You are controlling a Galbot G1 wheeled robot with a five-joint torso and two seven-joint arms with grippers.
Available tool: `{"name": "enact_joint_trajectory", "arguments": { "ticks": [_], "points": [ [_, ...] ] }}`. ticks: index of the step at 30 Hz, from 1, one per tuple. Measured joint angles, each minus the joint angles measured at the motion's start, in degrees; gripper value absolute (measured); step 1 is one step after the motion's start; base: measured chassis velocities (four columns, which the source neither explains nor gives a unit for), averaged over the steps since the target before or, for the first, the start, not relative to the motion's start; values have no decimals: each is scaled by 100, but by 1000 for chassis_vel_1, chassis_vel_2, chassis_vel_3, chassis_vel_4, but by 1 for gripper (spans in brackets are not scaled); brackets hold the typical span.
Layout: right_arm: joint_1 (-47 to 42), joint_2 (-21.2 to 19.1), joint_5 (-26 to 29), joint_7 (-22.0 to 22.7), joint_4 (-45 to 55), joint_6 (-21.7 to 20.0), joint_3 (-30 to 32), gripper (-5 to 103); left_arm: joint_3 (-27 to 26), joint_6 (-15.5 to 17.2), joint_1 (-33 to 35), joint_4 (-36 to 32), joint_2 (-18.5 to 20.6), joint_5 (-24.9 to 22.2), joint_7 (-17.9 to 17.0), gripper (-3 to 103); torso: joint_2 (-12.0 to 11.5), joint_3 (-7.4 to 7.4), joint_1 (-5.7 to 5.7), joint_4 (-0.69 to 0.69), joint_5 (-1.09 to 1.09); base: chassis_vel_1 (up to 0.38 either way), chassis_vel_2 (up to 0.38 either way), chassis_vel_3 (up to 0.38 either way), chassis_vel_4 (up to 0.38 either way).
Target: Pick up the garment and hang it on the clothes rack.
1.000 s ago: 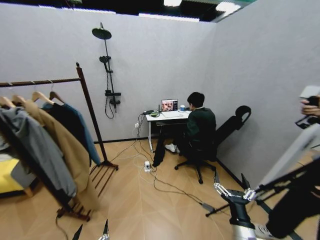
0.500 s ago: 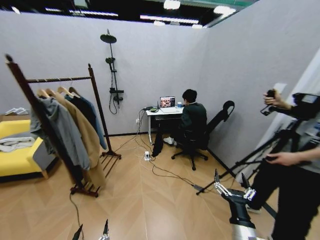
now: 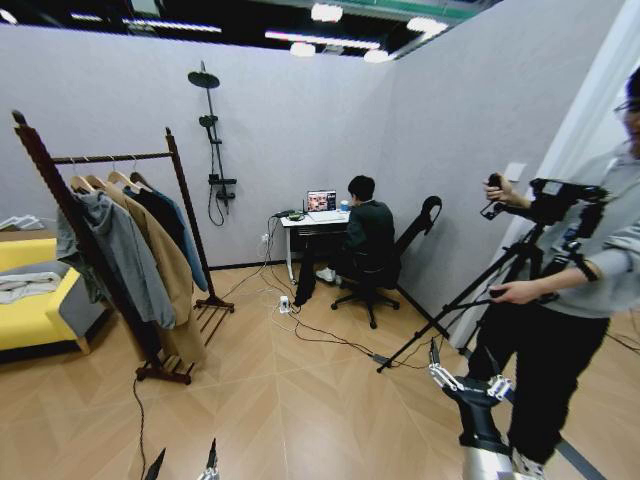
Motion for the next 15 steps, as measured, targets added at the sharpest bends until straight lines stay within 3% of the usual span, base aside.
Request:
{"name": "enact_joint_trajectory", "arguments": {
  "ticks": [15],
  "points": [
    [71, -29, -65, 9, -67, 22, 34, 100, 0, 0, 1, 0, 0, 0, 0, 100, 5, -3, -8, -1, -2, -61, -89, 63, 89]
  ]
}}
